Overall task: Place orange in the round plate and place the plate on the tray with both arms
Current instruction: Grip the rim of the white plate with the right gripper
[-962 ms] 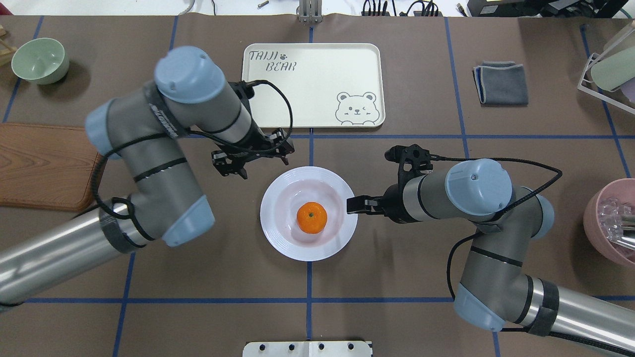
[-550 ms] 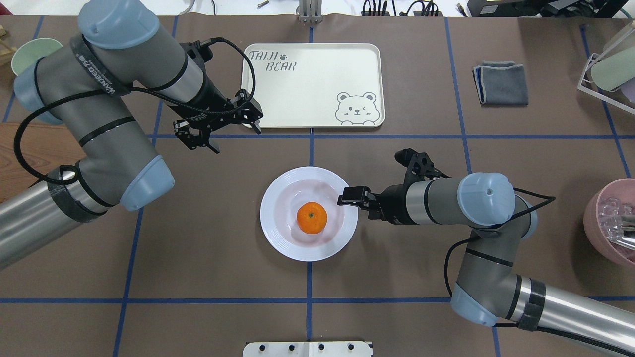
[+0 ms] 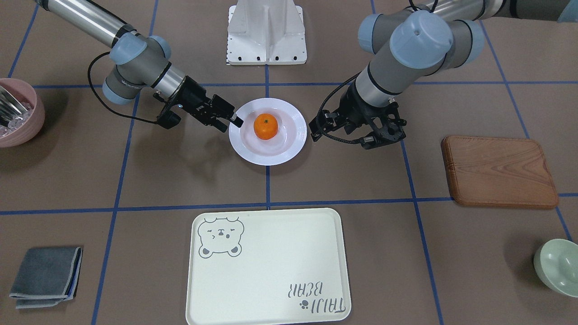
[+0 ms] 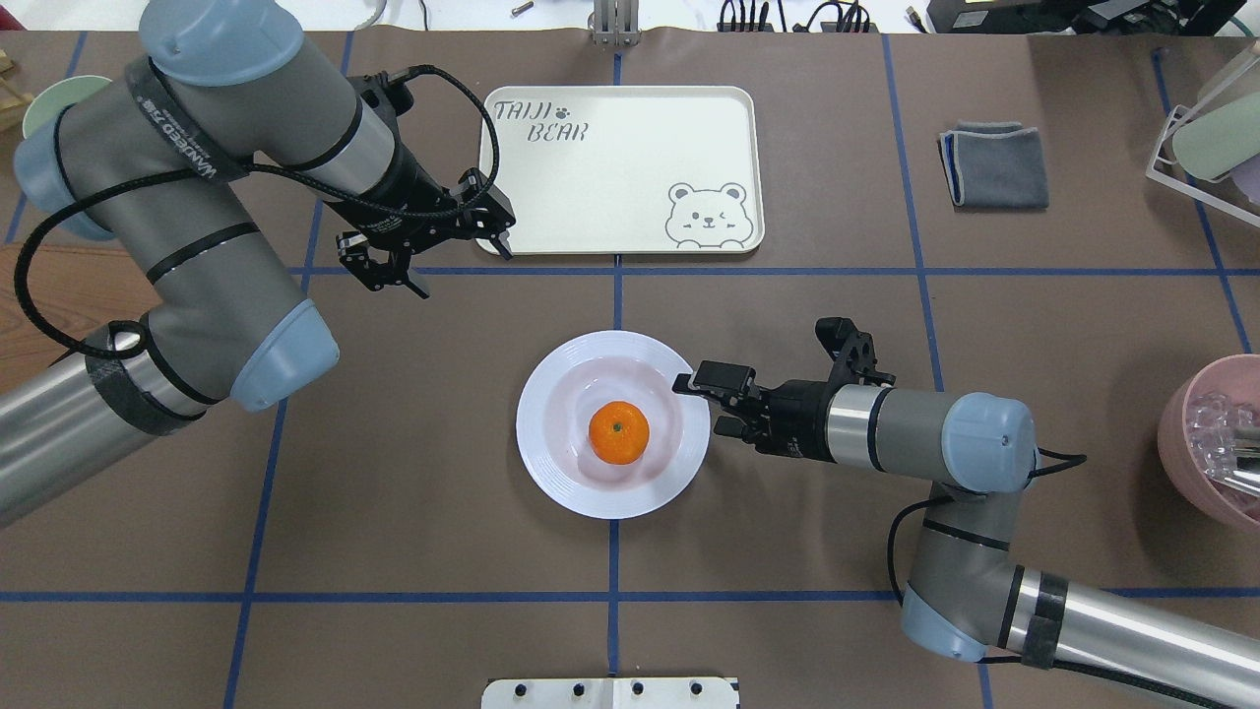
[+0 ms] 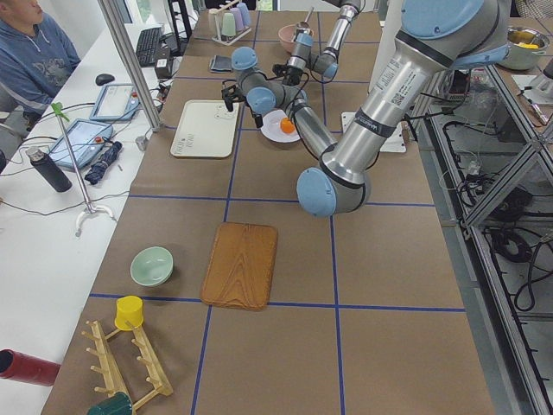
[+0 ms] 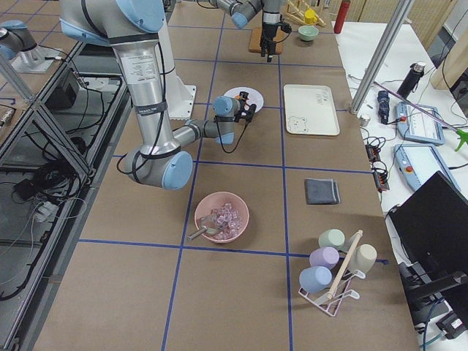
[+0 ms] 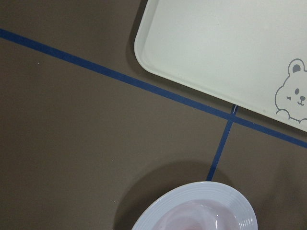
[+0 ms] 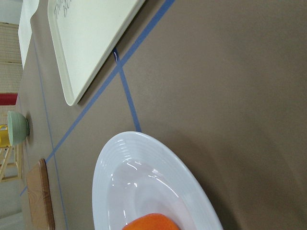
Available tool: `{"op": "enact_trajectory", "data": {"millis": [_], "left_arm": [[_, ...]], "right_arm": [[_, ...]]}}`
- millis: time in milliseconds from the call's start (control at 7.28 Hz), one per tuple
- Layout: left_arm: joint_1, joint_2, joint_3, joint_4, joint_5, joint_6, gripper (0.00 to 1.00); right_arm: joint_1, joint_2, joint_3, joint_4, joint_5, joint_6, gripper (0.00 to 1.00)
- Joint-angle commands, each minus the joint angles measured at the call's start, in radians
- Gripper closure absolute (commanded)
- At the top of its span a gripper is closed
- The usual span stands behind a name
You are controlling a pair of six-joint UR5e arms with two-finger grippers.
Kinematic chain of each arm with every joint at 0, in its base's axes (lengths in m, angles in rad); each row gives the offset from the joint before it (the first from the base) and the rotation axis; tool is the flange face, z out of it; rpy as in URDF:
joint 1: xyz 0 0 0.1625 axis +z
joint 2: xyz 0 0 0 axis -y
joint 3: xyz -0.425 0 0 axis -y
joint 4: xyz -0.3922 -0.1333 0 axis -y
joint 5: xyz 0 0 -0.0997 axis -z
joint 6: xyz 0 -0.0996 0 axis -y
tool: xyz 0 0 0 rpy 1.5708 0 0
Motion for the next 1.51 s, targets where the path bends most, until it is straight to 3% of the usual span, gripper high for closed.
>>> {"op": "enact_trajectory", "data": {"millis": [0,824,1237,1374], "left_arm": [[-0.004,0.000,0.000,0.000,0.000,0.000,0.02],[-0.006,0.000,-0.029,0.006,0.000,0.000,0.02],[-0.006,0.002,-0.035,0.008,0.000,-0.002,0.02],[-0.006,0.000,-0.034,0.008,0.001,-0.002,0.02]], "right_arm": [[-0.017,0.002,-0.020,0.017,-0.022,0.010,0.02],[-0.073,0.011,-0.038,0.017,-0.051,0.013,0.53],[-0.074,0.012,-0.031,0.025,-0.051,0.016,1.00],[-0.071,0.012,-0.023,0.050,-0.051,0.036,1.00]]}}
